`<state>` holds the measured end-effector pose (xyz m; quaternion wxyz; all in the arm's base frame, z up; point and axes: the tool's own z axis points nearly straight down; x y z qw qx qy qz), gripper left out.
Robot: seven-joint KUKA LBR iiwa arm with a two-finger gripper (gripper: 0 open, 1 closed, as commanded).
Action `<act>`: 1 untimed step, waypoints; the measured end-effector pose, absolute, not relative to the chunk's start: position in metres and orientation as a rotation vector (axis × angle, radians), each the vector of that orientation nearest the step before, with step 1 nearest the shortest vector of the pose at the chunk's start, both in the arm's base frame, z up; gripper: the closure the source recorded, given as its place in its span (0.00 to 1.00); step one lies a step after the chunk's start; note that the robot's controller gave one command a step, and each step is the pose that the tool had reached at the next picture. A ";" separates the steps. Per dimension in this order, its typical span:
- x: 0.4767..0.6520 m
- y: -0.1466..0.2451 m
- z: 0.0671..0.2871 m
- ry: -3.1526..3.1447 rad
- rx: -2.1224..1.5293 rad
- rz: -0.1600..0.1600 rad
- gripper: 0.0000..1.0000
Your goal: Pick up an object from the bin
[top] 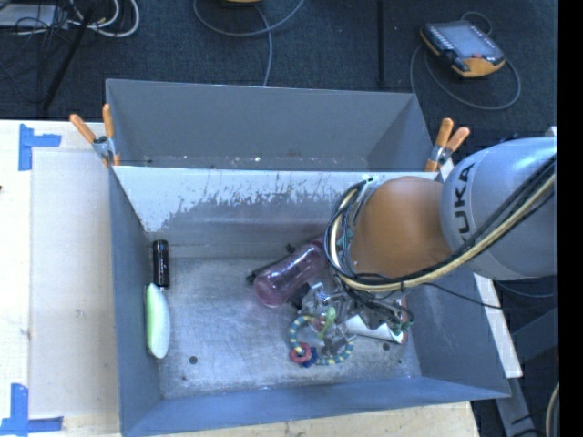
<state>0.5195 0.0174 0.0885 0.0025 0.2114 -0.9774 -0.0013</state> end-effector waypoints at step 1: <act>0.521 0.018 0.102 -3.069 0.662 -0.002 1.00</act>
Offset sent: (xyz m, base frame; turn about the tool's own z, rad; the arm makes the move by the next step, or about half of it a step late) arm 0.0000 -0.0001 0.0675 0.0000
